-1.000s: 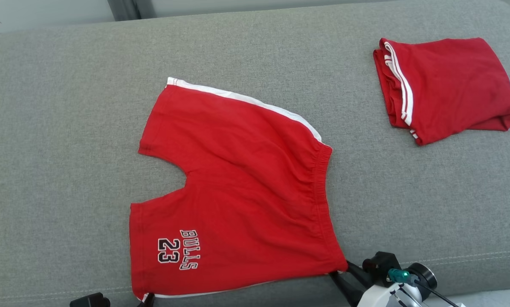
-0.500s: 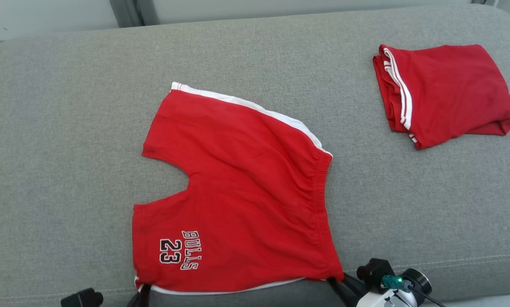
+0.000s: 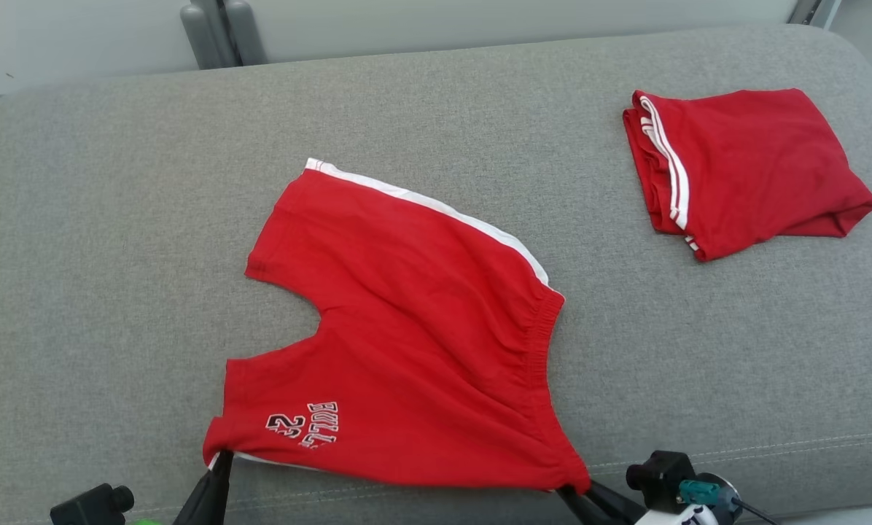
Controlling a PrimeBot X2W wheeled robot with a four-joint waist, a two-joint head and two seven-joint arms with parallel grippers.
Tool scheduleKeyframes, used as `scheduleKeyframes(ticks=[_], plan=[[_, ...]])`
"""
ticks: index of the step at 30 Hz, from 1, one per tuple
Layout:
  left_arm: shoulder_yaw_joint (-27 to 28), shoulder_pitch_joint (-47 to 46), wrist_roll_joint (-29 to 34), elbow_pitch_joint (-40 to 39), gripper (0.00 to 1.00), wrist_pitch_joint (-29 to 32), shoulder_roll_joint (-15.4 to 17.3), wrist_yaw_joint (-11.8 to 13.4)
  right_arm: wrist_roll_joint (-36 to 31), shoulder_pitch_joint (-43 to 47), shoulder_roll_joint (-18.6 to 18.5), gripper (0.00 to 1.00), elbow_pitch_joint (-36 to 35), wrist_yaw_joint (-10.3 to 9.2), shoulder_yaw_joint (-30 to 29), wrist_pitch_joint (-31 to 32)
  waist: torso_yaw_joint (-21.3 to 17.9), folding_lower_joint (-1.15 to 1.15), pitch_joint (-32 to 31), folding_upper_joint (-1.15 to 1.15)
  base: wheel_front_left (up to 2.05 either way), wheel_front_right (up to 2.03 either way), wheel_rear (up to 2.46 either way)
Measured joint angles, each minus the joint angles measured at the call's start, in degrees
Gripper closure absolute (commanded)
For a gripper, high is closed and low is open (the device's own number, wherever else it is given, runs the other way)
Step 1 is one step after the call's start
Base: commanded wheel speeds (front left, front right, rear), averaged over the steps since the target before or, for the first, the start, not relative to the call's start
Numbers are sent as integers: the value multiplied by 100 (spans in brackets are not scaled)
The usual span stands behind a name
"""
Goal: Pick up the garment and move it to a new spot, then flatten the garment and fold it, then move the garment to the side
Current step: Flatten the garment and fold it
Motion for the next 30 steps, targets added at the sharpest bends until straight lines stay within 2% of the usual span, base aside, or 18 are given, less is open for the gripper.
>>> scheduleKeyframes(ticks=[4, 12, 20, 25, 30], plan=[[54, 160, -227, -620, 100, 112, 90, 0, 282, 19, -185, 100, -274, -1, 75, 149, -10, 0, -42, 0, 0, 0, 0], [159, 226, -226, -1855, 100, 571, 524, 43, 1157, 245, -99, 100, -1251, -1, 686, 588, 82, 0, 136, 0, 0, 0, 0], [430, 51, -218, -3058, 100, 1283, 1244, 442, 1711, -461, -242, 100, -2261, -1, 439, 784, 19, 0, 590, 0, 0, 0, 0], [719, -500, -221, -3758, 100, 1915, 1804, 699, 2201, -854, -344, 100, -2619, -1, 305, 1058, -114, 0, 930, 0, 0, 0, 0], [915, -1321, -283, -4107, 100, 2738, 2347, 993, 2718, -1147, -504, 100, -2722, -1, 91, 1314, -317, 0, 1354, 0, 0, 0, 0]])
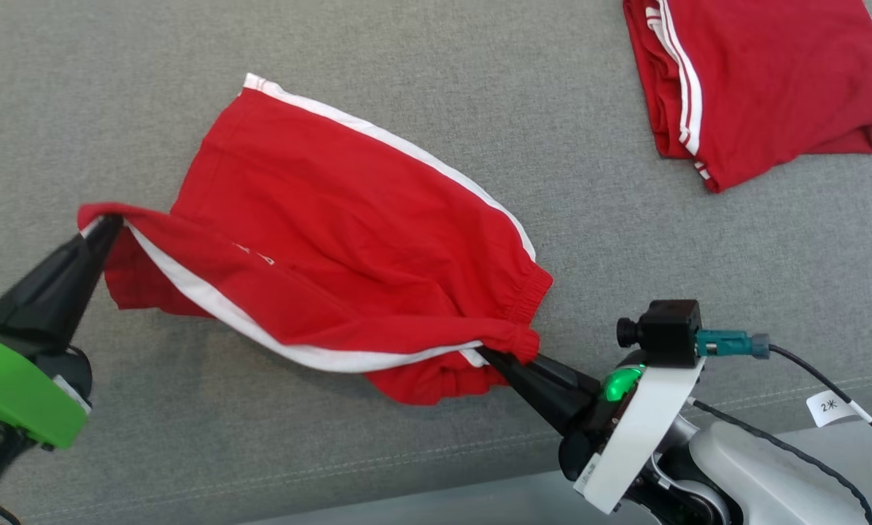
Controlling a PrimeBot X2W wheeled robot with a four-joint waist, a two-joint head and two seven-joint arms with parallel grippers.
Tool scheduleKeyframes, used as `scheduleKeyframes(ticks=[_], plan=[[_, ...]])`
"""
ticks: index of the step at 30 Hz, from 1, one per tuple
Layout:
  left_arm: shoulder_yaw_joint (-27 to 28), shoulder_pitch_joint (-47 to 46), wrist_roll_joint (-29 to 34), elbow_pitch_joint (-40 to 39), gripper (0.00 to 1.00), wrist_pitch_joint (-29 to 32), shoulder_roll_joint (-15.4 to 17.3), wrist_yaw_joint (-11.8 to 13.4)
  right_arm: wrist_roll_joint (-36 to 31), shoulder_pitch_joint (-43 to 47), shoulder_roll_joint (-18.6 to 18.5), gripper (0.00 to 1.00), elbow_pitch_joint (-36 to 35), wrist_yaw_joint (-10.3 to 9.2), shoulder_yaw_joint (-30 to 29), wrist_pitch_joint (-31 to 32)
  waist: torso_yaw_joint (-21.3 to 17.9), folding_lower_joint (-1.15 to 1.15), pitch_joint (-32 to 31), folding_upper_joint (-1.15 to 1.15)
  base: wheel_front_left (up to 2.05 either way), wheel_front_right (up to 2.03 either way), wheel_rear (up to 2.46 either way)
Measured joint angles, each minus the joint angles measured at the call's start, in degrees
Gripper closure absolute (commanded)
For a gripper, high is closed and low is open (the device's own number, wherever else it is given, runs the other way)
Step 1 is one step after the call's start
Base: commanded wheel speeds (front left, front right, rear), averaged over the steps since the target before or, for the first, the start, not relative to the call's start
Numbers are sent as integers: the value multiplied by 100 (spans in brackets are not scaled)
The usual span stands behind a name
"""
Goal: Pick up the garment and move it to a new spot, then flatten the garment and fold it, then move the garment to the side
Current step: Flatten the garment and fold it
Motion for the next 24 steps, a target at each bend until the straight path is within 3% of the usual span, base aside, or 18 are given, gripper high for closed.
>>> scheduleKeyframes(ticks=[4, 11, 24], plan=[[101, -485, -274, 5, 100, 477, 180, 183, 435, -130, 88, 100, -82, 0, -91, 32, -184, 0, 249, 0, 0, 0, 0], [115, -1205, -356, 267, 100, 1218, 503, 275, 1076, -406, 176, 100, -112, 0, -249, 131, -585, 0, 581, 0, 0, 0, 0], [-185, -2354, -335, 889, 100, 2156, 716, 378, 1348, -864, 174, 100, -21, 0, -276, 222, -1067, 0, 1030, 0, 0, 0, 0]])
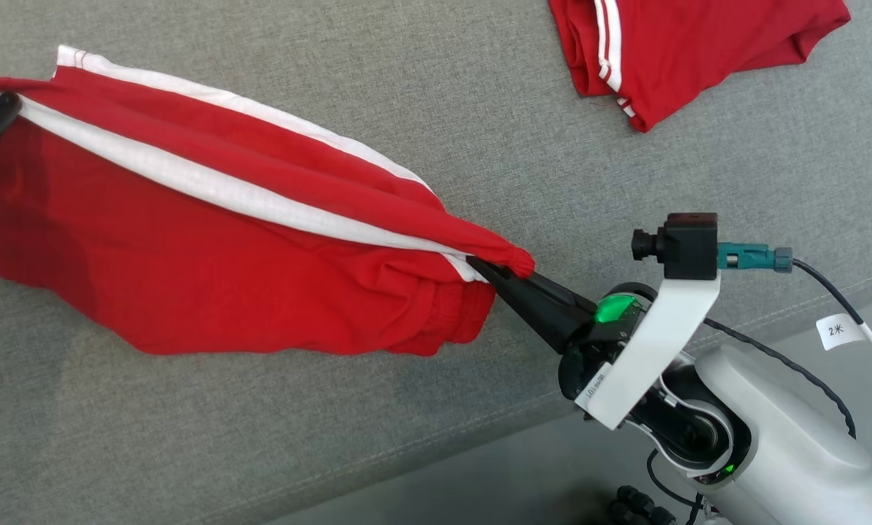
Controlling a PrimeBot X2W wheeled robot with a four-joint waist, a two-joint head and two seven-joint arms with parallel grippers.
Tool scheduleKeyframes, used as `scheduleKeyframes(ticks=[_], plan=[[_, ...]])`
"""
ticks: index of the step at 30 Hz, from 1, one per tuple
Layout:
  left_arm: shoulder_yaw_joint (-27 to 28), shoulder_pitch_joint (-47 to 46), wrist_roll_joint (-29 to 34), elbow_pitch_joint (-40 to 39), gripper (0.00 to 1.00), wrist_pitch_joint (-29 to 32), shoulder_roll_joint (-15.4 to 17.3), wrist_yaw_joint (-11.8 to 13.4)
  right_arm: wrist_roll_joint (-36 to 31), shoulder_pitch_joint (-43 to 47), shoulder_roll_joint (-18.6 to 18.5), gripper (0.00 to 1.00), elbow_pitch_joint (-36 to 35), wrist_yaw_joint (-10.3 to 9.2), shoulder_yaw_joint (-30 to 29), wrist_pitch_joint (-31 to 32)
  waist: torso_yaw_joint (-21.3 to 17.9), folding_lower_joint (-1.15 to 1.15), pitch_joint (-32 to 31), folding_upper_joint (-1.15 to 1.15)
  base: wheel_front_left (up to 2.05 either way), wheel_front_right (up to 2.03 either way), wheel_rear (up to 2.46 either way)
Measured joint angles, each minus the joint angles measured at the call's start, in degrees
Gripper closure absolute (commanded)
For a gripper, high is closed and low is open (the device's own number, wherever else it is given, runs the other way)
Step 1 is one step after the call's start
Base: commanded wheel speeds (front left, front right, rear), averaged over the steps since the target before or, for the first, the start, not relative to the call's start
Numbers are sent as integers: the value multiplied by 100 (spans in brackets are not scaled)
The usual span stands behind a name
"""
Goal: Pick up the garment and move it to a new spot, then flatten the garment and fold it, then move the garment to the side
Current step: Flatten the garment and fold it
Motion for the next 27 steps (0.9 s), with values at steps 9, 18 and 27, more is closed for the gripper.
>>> scheduleKeyframes(ticks=[9, 18, 27], plan=[[-281, -695, 171, 393, 100, 338, -19, 9, 46, -270, 100, 82, 104, 0, 120, -1, -131, 0, 211, 0, 0, 0, 0], [-597, -1194, 479, 726, 69, 442, -222, 24, 56, -364, 149, 0, 292, 0, 155, -103, -221, 0, 279, 0, 0, 0, 0], [-784, -1465, 724, 1098, 0, 436, -431, 34, 58, -461, 182, 0, 412, 0, 225, -250, -276, 0, 266, 0, 0, 0, 0]])
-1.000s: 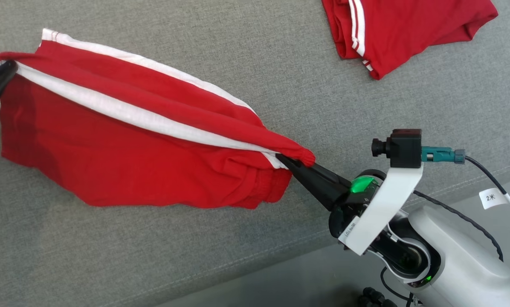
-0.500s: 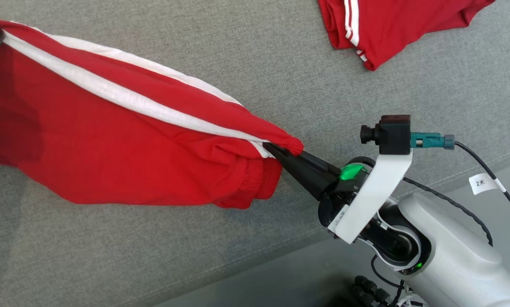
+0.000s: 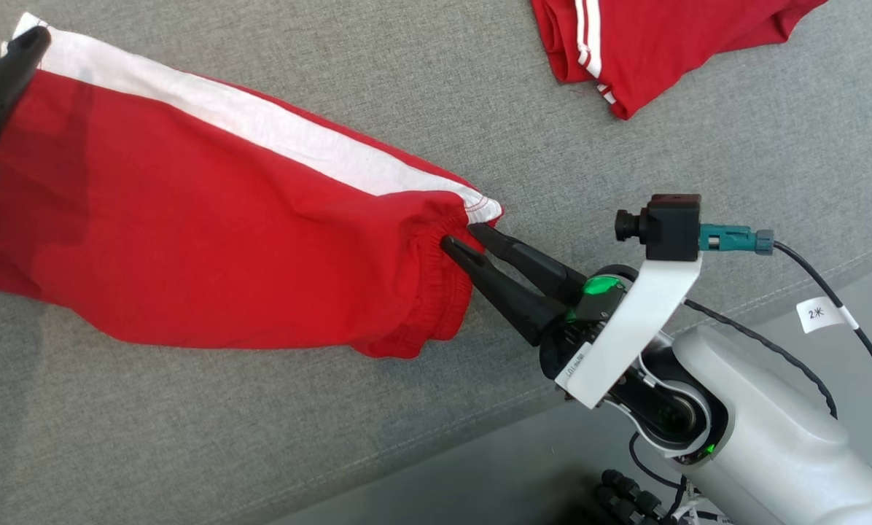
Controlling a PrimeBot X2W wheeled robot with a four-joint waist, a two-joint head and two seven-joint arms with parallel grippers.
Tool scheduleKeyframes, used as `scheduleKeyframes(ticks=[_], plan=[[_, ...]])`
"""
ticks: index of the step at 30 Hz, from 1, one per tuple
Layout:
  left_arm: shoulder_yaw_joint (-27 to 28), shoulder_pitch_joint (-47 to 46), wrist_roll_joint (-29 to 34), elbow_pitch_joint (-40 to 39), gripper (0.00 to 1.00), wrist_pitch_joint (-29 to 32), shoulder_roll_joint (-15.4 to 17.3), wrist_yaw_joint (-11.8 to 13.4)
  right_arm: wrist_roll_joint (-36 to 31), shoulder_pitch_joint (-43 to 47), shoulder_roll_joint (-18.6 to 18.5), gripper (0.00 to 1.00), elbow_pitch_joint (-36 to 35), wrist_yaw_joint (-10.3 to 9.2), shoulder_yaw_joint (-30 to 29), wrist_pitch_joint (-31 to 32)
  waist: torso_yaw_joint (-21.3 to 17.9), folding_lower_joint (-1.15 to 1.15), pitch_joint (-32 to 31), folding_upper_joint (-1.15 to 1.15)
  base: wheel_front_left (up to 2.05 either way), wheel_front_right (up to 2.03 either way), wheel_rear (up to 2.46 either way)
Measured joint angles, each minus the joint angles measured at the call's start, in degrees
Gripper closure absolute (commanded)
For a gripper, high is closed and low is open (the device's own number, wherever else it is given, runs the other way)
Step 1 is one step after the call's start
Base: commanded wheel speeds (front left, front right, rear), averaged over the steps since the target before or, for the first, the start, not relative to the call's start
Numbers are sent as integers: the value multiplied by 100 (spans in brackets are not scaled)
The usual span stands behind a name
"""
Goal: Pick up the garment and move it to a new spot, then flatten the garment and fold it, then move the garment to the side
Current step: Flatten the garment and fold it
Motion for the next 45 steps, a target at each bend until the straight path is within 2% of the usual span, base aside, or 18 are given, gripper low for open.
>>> scheduleKeyframes(ticks=[12, 17, 21, 27, 31, 34, 39, 45], plan=[[-281, -37, 174, 588, 0, -237, -214, -3, 99, 37, -179, 0, 233, 0, 86, -163, 39, 0, -302, 0, 0, 0, 0], [-257, 78, 381, 669, 0, -725, -327, -113, 58, 215, -413, 0, 237, 0, 41, -322, 106, 0, -532, 0, 0, 0, 0], [-108, 370, 530, 566, 0, -1291, -410, -189, -472, 359, -757, 0, 401, -32, -255, -770, 173, 0, -767, 0, 0, 0, 0], [24, 1225, 911, 425, 0, -2230, -504, -186, -1635, 559, -1234, 0, 625, -634, -679, -1630, 310, 0, -1182, 0, 0, 0, 0], [36, 2000, 1192, 383, 0, -2809, -713, -137, -2086, 850, -1318, 0, 690, -1053, -884, -1648, 433, 0, -1475, 0, 0, 0, 0], [32, 2596, 1189, 399, 0, -3208, -1049, -86, -2189, 1116, -1343, 0, 705, -1318, -1046, -1639, 549, 0, -1698, 0, 0, 0, 0], [-30, 3415, 1205, 536, 0, -3799, -1485, -52, -2773, 1545, -1517, 0, 740, -1338, -1021, -1605, 795, 0, -2062, 0, 0, 0, 0], [-125, 4268, 1568, 563, 0, -4444, -1645, -27, -3509, 1945, -1571, 0, 597, -1416, -1247, -1590, 1133, 0, -2496, 0, 0, 0, 0]])
